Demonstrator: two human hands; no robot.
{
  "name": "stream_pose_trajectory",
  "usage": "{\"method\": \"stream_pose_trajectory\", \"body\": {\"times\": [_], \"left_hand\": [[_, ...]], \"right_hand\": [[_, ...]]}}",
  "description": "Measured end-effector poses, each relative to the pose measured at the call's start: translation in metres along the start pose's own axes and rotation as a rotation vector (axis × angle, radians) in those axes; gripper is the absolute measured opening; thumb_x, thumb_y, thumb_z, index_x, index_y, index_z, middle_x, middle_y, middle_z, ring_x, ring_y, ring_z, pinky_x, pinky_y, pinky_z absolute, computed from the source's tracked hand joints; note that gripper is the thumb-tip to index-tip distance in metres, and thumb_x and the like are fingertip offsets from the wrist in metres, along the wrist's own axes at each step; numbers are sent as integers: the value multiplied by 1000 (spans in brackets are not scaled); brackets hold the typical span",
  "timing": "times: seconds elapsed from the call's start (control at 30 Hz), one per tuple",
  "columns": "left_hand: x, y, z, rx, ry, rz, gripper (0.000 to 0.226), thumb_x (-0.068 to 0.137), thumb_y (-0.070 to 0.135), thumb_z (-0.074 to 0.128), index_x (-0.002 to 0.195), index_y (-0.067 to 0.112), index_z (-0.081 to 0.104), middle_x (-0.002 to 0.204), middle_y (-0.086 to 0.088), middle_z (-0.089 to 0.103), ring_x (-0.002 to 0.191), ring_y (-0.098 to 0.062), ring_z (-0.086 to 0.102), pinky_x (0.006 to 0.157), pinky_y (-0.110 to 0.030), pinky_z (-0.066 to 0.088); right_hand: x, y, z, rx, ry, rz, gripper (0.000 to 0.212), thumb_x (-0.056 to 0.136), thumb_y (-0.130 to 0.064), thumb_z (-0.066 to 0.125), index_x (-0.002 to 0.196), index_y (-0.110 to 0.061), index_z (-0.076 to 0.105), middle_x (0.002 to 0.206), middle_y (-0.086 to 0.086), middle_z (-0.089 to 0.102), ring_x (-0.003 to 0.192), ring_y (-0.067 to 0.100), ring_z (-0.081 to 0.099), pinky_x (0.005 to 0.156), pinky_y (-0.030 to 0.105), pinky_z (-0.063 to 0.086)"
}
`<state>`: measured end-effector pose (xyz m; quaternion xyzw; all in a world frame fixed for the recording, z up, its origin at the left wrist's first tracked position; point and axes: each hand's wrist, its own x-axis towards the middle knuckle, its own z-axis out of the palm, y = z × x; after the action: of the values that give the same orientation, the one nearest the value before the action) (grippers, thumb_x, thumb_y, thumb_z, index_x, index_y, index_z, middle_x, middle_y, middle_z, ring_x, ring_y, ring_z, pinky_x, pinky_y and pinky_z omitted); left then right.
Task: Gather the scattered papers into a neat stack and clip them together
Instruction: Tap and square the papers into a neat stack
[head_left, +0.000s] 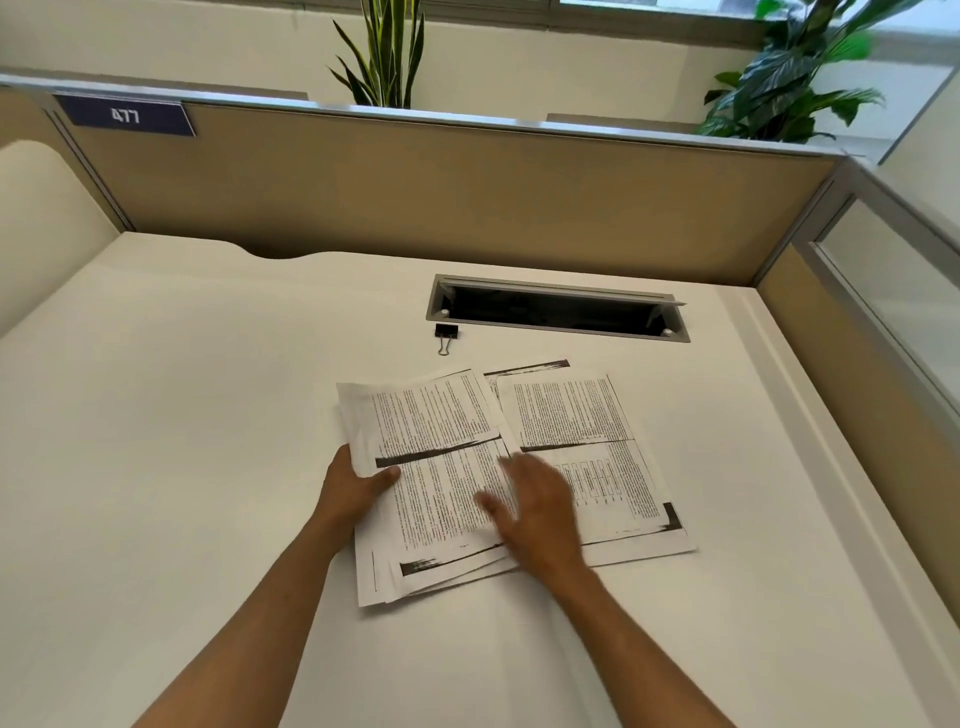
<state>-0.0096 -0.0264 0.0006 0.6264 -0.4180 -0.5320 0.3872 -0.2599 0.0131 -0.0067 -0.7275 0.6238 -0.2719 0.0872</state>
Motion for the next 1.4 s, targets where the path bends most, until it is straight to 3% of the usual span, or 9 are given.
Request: {"method": "stream_pose_trajectory", "body": {"times": [0.07,0.13,0.2,0.3,0.47,0.6,0.9,1.1,1.4], "left_hand": [[2,-1,-2,-24,-11,-17,60,73,24,84,125,15,54,118,-7,69,102,-26,70,86,-50,57],[2,-2,-3,-35,-25,-11,57,78,18,80,127,13,52,120,-8,67,103,-25,69,84,-47,58],[1,-2,-3,-32,-42,-6,54,79,16,78,126,13,52,119,-8,68,102,-24,70,82,-44,59],[3,-4,-3,-37,-52,1,56,78,19,79,126,14,52,120,-8,67,104,-25,69,84,-47,58],[2,-3,2,-56,-18,9,44,81,11,75,118,18,51,113,-5,66,102,-25,67,81,-42,57],[3,-4,1,-58,-3,0,54,80,15,77,126,13,48,122,-9,64,106,-28,66,89,-51,55],[0,-3,1,-45,2,-3,58,78,21,80,127,14,49,122,-9,65,107,-28,66,92,-55,53],[0,-5,1,-40,7,-9,59,79,19,78,130,14,47,125,-10,63,108,-28,65,93,-55,53],[0,-6,1,-23,24,-16,59,79,19,79,129,15,47,124,-9,64,108,-28,66,92,-55,53]], "right_hand": [[11,28,-18,-52,111,274,57,83,-49,62,123,-9,57,125,14,61,120,33,52,99,49,41],[17,54,-37,-152,60,567,68,79,-46,68,132,-9,47,136,18,50,128,36,40,101,51,35],[20,74,-55,-208,-44,777,86,74,-57,67,138,-10,34,142,21,39,134,37,29,103,53,29],[21,92,-67,-206,-163,930,105,63,-72,66,139,-11,26,139,23,37,129,38,30,101,53,28],[21,92,-67,-310,-241,907,113,60,-73,68,142,-13,20,136,23,37,125,38,33,97,50,31],[28,91,-69,-271,-249,910,115,57,-68,75,142,-15,18,132,25,42,122,40,39,96,50,33],[31,82,-72,-75,-210,906,82,64,-46,82,123,-4,44,128,20,51,120,38,47,92,46,45],[31,65,-62,-155,-230,772,90,67,-45,81,131,-9,30,126,22,50,118,39,47,88,45,45],[35,68,-70,22,-257,872,90,64,-39,85,130,-12,28,126,21,53,114,41,53,87,45,46]]}}
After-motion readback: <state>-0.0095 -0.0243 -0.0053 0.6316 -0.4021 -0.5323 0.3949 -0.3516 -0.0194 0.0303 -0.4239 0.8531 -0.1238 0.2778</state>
